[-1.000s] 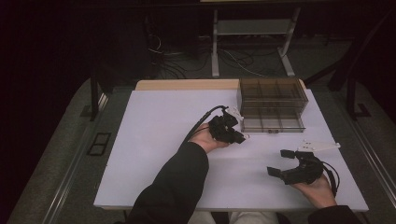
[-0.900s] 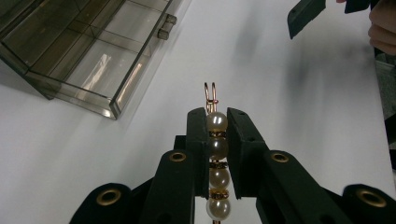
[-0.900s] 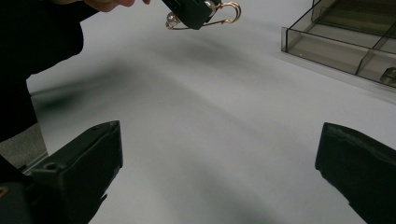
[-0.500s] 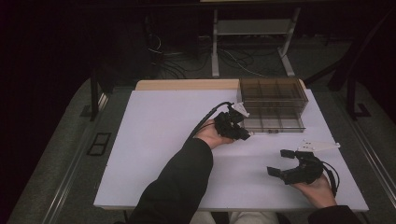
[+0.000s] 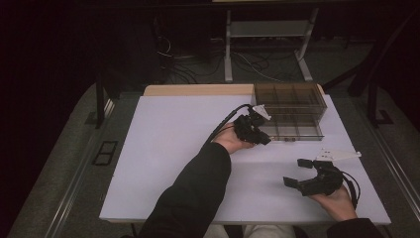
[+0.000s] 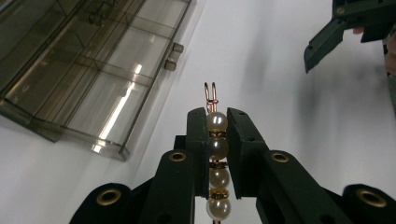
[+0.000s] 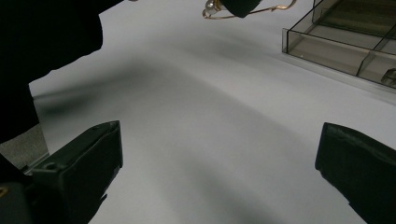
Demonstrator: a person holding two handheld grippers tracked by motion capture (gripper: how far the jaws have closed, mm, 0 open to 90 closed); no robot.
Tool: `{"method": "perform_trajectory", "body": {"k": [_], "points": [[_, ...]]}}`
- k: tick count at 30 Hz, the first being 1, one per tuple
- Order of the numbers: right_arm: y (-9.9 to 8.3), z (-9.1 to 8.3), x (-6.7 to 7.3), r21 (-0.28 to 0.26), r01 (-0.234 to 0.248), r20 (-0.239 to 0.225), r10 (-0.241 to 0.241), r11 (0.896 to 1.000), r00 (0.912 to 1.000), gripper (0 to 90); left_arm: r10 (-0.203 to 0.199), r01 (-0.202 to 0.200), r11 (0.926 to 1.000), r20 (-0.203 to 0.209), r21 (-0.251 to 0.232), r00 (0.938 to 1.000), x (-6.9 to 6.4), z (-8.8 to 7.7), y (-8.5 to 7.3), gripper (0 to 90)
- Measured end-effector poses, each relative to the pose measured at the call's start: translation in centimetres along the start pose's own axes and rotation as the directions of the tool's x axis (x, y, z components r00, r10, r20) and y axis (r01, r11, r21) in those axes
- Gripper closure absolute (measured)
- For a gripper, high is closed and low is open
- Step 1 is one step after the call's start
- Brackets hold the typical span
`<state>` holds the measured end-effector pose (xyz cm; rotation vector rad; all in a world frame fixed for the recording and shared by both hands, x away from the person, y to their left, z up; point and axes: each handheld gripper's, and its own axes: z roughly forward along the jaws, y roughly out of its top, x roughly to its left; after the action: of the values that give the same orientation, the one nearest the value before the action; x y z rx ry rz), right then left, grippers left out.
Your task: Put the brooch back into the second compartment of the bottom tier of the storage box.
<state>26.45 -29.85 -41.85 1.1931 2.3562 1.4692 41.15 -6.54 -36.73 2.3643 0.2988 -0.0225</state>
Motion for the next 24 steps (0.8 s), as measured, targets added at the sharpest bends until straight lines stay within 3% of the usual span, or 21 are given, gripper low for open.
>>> {"method": "perform_trajectory", "body": {"k": [10,11,12,21,22,24], "points": [[0.0,0.0,0.0,-0.002,-0.001,-0.001,0.001,1.000,1.0000,0.5,0.012,-0.012,0.9998,0.001,-0.015,0.9999,0.5,0.6,1.4,79.2],[0.0,0.0,0.0,-0.004,0.000,-0.002,0.000,1.000,1.0000,0.5,-0.006,0.006,0.9998,0.006,-0.018,1.0000,0.4,0.7,1.4,79.2],[0.0,0.0,0.0,-0.003,-0.001,-0.002,0.001,1.000,1.0000,0.5,0.014,-0.014,0.9997,0.003,-0.018,0.9999,0.5,0.9,1.5,79.2],[0.0,0.0,0.0,-0.004,-0.007,-0.005,0.007,1.000,1.0000,0.5,0.014,-0.013,0.9995,0.005,-0.029,0.9999,0.9,2.0,2.2,79.2],[0.0,0.0,0.0,-0.004,-0.007,-0.005,0.007,1.000,1.0000,0.5,-0.001,0.001,0.9995,0.006,-0.030,1.0000,0.8,2.1,2.3,79.2],[0.0,0.0,0.0,-0.006,-0.008,-0.005,0.008,1.000,1.0000,0.5,0.012,-0.012,0.9993,0.006,-0.036,0.9999,1.0,2.3,2.5,79.2]]}}
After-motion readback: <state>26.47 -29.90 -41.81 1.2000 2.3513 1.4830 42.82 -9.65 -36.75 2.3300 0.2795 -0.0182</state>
